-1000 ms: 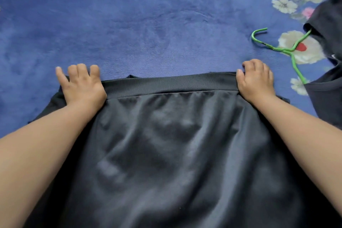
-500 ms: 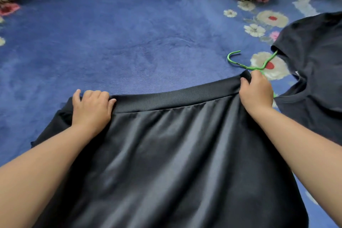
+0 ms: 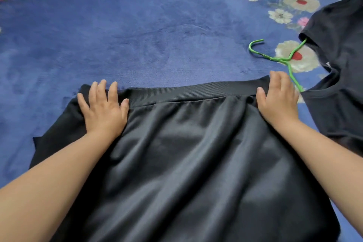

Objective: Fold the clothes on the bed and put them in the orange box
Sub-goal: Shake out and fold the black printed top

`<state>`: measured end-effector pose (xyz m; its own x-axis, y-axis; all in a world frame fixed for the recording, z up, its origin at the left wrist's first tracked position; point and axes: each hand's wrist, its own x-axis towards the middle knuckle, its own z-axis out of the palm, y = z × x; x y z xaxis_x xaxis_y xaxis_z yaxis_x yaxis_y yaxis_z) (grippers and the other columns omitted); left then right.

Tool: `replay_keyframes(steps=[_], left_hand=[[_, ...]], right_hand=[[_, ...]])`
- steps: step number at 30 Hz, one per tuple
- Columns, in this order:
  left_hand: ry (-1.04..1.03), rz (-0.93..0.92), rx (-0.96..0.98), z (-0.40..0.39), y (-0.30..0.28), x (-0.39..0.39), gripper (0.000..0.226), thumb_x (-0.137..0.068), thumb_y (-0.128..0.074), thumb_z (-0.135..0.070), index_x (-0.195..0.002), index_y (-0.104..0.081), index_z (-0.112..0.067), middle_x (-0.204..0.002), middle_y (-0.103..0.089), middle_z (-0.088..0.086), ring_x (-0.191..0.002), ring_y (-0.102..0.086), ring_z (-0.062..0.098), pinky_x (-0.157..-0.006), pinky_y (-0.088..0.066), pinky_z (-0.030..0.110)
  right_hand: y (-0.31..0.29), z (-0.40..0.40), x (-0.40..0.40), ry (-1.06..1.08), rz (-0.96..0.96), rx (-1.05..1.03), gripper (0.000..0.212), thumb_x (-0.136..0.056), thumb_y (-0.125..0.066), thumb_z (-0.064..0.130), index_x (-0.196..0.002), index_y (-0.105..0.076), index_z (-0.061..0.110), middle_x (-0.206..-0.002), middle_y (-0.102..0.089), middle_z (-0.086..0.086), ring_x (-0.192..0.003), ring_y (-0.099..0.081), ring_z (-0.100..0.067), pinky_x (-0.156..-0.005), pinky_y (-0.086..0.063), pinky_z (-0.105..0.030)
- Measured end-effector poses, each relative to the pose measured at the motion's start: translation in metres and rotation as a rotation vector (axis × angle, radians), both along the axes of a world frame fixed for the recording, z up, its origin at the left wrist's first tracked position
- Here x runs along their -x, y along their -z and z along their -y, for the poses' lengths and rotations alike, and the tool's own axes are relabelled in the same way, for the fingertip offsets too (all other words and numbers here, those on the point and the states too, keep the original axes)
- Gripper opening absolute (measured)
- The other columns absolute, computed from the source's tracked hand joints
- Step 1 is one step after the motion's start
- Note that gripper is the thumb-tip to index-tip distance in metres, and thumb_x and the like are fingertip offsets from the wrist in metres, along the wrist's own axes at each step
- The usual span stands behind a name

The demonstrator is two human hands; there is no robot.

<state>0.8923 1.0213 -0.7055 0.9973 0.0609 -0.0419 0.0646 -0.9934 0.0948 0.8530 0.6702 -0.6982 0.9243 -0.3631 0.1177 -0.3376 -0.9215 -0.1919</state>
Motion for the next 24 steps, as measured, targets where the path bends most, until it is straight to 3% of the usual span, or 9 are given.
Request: replay_keyframes(steps=[5,7,9,11,13,15,17,19,24], left_hand=[[0.107,0.011,0.161,0.014,-0.008,0.054,0.076,-0.082,-0.017,-0.055,-0.145,-0.032,-0.014,-0.155,-0.016,0.014,-0.144,-0.006,0.030,-0.110,0.002,0.057],[0.228,0.017,0.192,0.031,-0.014,0.069,0.076,-0.081,-0.020,-0.053,-0.139,-0.041,-0.009,-0.151,-0.026,0.018,-0.141,-0.016,0.035,-0.108,-0.006,0.062],[0.394,0.018,0.113,0.046,-0.012,0.080,0.064,-0.084,-0.030,-0.045,-0.129,-0.054,-0.006,-0.142,-0.041,0.022,-0.133,-0.033,0.041,-0.100,-0.020,0.067],[0.429,-0.025,0.003,0.052,-0.009,0.082,0.061,-0.086,-0.029,-0.045,-0.128,-0.056,-0.012,-0.141,-0.043,0.019,-0.132,-0.036,0.040,-0.098,-0.024,0.067],[0.292,-0.169,-0.038,0.048,-0.004,0.078,0.068,-0.084,-0.015,-0.054,-0.143,-0.034,-0.028,-0.155,-0.020,0.006,-0.144,-0.011,0.030,-0.108,-0.010,0.061],[0.218,-0.224,-0.027,0.040,0.005,0.074,0.073,-0.077,-0.006,-0.060,-0.147,-0.012,-0.040,-0.158,0.001,-0.004,-0.144,0.010,0.023,-0.111,0.002,0.055],[0.230,-0.260,-0.012,0.036,0.002,0.072,0.076,-0.074,-0.006,-0.063,-0.147,-0.005,-0.041,-0.157,0.007,-0.007,-0.143,0.014,0.022,-0.111,0.003,0.054],[0.250,-0.308,-0.007,0.033,-0.001,0.072,0.075,-0.078,-0.010,-0.065,-0.147,-0.001,-0.038,-0.157,0.008,-0.007,-0.143,0.014,0.021,-0.112,0.004,0.053],[0.203,-0.415,0.149,0.026,-0.014,0.061,0.054,-0.099,-0.028,-0.041,-0.148,-0.008,-0.034,-0.157,0.001,-0.009,-0.144,0.009,0.019,-0.113,0.004,0.051]], right_hand=[[0.002,-0.011,0.073,-0.159,-0.173,0.088,0.067,-0.084,-0.026,0.045,-0.133,-0.050,0.005,-0.146,-0.034,-0.022,-0.136,-0.028,-0.040,-0.105,-0.014,-0.065],[0.002,-0.010,0.099,-0.082,-0.291,0.060,0.061,-0.090,-0.026,0.047,-0.141,-0.039,0.015,-0.154,-0.021,-0.013,-0.143,-0.012,-0.032,-0.110,-0.005,-0.058],[0.005,-0.009,0.117,-0.014,-0.309,0.037,0.057,-0.092,-0.031,0.042,-0.142,-0.037,0.017,-0.153,-0.020,-0.015,-0.141,-0.014,-0.036,-0.109,-0.012,-0.058],[0.004,-0.009,0.126,0.120,-0.200,-0.032,0.057,-0.092,-0.042,0.038,-0.140,-0.041,0.008,-0.144,-0.032,-0.026,-0.131,-0.031,-0.046,-0.101,-0.029,-0.059],[-0.001,-0.012,0.130,0.285,-0.178,-0.120,0.056,-0.091,-0.055,0.030,-0.134,-0.041,-0.002,-0.130,-0.044,-0.030,-0.118,-0.041,-0.046,-0.091,-0.036,-0.052],[-0.007,-0.013,0.135,0.352,-0.208,-0.225,0.048,-0.091,-0.055,0.028,-0.120,-0.045,-0.008,-0.110,-0.051,-0.027,-0.105,-0.048,-0.044,-0.079,-0.038,-0.045],[-0.012,-0.008,0.141,0.355,-0.196,-0.344,0.039,-0.093,-0.051,0.029,-0.107,-0.045,-0.008,-0.082,-0.049,-0.017,-0.095,-0.052,-0.043,-0.069,-0.033,-0.040],[-0.014,0.001,0.147,0.373,-0.179,-0.411,0.038,-0.095,-0.049,0.030,-0.107,-0.046,-0.006,-0.073,-0.043,-0.009,-0.094,-0.052,-0.040,-0.067,-0.028,-0.036],[-0.016,0.013,0.151,0.422,-0.206,-0.548,0.054,-0.095,-0.047,0.036,-0.132,-0.041,-0.002,-0.121,-0.055,-0.022,-0.119,-0.045,-0.036,-0.091,-0.034,-0.038]])
